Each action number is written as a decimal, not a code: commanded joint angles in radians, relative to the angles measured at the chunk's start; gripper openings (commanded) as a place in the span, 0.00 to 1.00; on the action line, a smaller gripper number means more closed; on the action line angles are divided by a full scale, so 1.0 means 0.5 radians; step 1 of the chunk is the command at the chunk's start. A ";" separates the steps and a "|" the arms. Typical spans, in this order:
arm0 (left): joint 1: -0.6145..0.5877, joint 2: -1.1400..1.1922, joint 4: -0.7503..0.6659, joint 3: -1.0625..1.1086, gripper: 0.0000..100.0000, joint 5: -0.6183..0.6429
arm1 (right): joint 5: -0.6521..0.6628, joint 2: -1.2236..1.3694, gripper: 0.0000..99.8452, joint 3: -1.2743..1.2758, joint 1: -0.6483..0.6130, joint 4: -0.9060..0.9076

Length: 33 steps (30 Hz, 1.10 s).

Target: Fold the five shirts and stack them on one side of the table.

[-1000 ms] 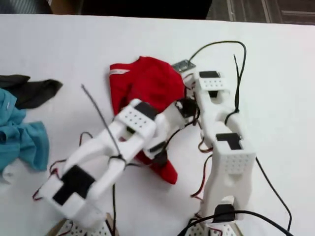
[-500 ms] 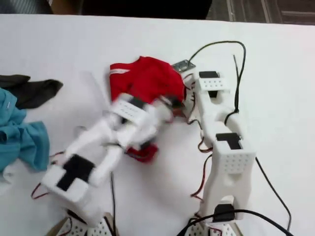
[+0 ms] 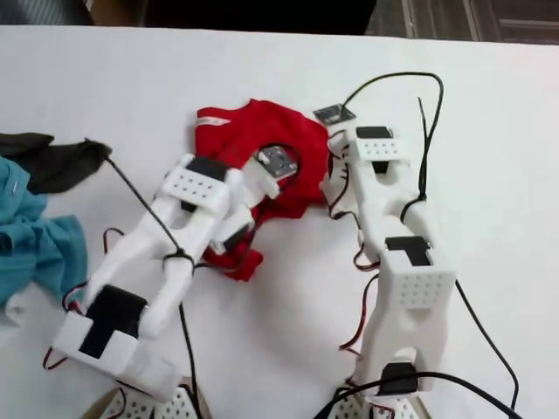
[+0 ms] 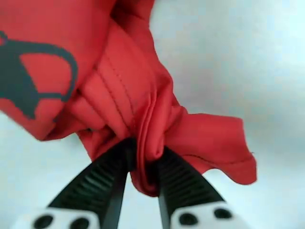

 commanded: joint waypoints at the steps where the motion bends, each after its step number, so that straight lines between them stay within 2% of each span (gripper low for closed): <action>1: -0.224 -0.209 0.021 -0.069 0.02 -0.021 | -0.126 0.035 0.46 -0.028 0.106 -0.078; 3: -0.390 -0.310 0.071 -0.072 0.02 -0.061 | -0.160 0.026 0.46 -0.031 0.124 -0.087; 8: -0.736 -0.552 0.273 -0.078 0.02 -0.390 | -0.150 -0.146 0.45 -0.021 0.140 0.038; 14: -1.049 -0.856 0.350 -0.158 0.02 -0.694 | -0.147 -0.505 0.26 -0.031 0.127 0.321; 17: -1.169 -0.997 0.319 -0.299 0.02 -0.718 | -0.018 -0.760 0.29 -0.018 0.115 0.456; 20: -1.267 -1.071 0.129 -0.305 0.02 -0.715 | 0.233 -0.953 0.36 -0.006 0.032 0.532; 23: -1.381 -1.031 -0.123 -0.155 0.02 -0.715 | 0.436 -1.030 0.37 0.107 -0.078 0.480; 29: -1.571 -0.816 -0.592 0.293 0.02 -0.700 | 0.470 -1.048 0.37 0.660 -0.446 0.032; 33: -1.679 -0.669 -0.819 0.419 0.06 -0.700 | 0.473 -1.048 0.37 0.835 -0.753 -0.091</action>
